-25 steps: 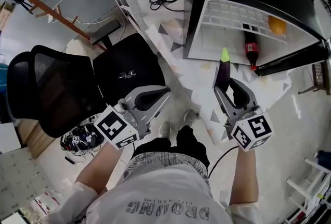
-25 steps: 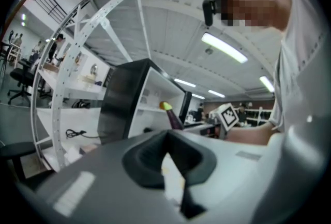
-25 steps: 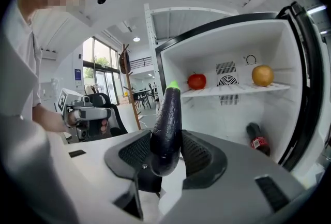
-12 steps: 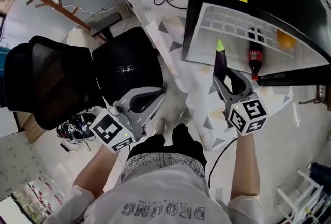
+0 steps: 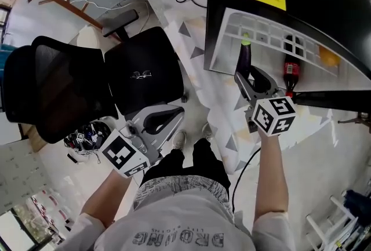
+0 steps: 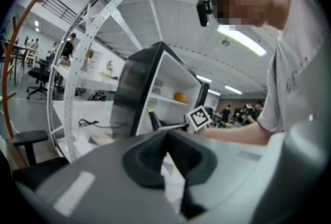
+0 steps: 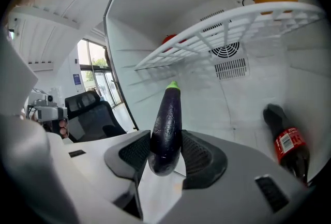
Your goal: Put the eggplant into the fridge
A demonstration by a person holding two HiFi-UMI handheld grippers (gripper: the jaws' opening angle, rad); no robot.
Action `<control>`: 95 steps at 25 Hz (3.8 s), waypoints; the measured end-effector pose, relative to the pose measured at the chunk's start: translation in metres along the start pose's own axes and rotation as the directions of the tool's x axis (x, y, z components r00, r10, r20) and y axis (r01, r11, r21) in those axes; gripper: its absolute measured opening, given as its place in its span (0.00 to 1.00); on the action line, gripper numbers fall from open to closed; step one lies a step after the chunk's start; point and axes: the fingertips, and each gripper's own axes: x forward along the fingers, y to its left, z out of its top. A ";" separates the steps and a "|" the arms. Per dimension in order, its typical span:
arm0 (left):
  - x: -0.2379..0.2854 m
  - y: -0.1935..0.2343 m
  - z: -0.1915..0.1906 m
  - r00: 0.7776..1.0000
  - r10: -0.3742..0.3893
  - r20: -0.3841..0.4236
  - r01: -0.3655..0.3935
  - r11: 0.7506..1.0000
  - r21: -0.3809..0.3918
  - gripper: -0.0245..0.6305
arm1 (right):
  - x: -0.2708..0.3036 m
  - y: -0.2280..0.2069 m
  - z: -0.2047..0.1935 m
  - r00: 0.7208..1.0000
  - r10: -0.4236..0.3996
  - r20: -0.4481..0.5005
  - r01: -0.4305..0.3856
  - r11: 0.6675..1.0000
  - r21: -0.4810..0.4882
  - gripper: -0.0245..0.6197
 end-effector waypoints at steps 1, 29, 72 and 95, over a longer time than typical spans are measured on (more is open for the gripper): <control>0.001 -0.001 -0.001 1.000 0.000 -0.001 0.000 1.000 0.001 0.05 | 0.003 -0.003 0.000 1.000 -0.003 0.004 0.003 1.000 0.010 0.32; 0.020 -0.010 -0.024 0.998 0.007 -0.063 -0.007 1.000 0.005 0.05 | 0.094 -0.044 -0.019 0.997 -0.039 -0.070 0.051 0.982 0.181 0.32; 0.012 0.006 -0.020 0.997 0.024 -0.068 -0.024 1.000 0.002 0.05 | 0.121 -0.070 -0.022 0.985 -0.137 -0.103 0.162 0.939 0.302 0.34; 0.009 -0.003 -0.008 0.999 -0.016 -0.039 0.017 1.000 0.022 0.05 | 0.088 -0.051 0.003 0.990 -0.134 -0.042 0.140 0.959 0.247 0.30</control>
